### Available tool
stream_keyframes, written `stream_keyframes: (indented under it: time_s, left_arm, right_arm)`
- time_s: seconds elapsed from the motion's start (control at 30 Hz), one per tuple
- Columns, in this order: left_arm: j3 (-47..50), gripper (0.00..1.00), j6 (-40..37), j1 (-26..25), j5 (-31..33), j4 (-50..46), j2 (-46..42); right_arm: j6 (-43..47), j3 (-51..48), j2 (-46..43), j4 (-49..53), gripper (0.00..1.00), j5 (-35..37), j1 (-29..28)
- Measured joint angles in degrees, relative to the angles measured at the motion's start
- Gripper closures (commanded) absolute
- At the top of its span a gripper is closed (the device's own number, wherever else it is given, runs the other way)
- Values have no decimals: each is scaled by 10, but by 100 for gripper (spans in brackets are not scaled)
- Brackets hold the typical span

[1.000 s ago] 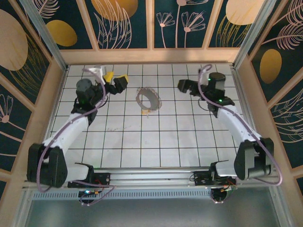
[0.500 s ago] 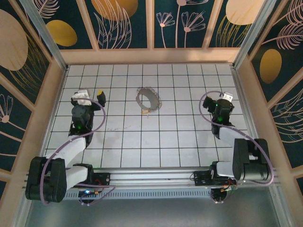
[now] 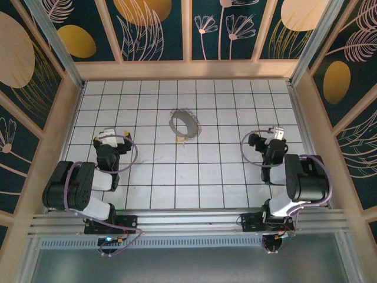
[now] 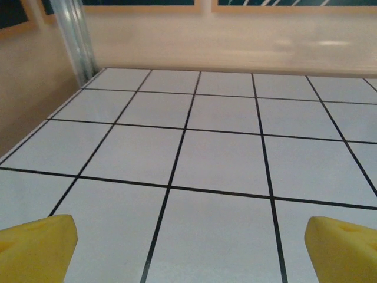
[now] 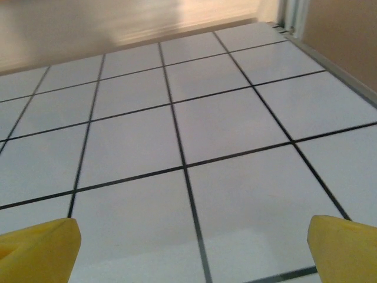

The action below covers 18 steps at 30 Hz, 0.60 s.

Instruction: Put the keys on the keyring

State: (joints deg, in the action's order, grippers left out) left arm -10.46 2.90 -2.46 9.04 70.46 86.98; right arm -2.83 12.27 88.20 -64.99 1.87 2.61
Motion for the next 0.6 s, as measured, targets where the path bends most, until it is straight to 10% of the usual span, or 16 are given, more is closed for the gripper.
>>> stream_keyframes:
  time_s: [0.6]
  left_arm:
    - [-30,1,8,29,-47,0,2]
  right_arm:
    - [13,9,0,-27,1,-35,-3]
